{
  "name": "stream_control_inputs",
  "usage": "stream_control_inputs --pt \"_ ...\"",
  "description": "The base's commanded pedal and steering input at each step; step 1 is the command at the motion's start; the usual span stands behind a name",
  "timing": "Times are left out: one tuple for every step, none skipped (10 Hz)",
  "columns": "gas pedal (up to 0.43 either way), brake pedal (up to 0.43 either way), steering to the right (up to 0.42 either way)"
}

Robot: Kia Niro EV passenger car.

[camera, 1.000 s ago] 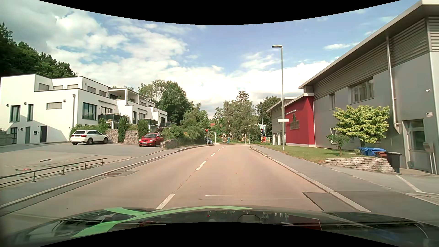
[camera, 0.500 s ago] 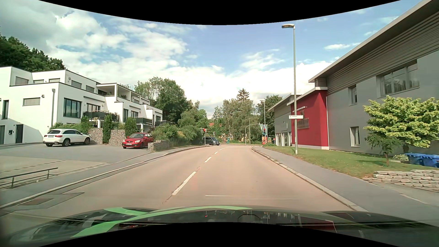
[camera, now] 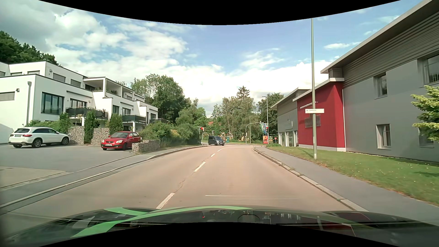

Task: Follow the waypoints while adhering to traffic rules and regulations

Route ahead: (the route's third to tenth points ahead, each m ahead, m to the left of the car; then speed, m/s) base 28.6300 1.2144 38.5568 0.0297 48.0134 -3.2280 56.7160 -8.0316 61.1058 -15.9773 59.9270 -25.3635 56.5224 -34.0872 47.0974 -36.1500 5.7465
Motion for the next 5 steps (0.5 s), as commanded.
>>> stream_control_inputs --pt "0.067 0.000 0.000" --pt "0.067 0.000 0.001" --pt "0.067 0.000 0.001" --pt "0.067 0.000 0.001" --pt "0.067 0.000 0.001"
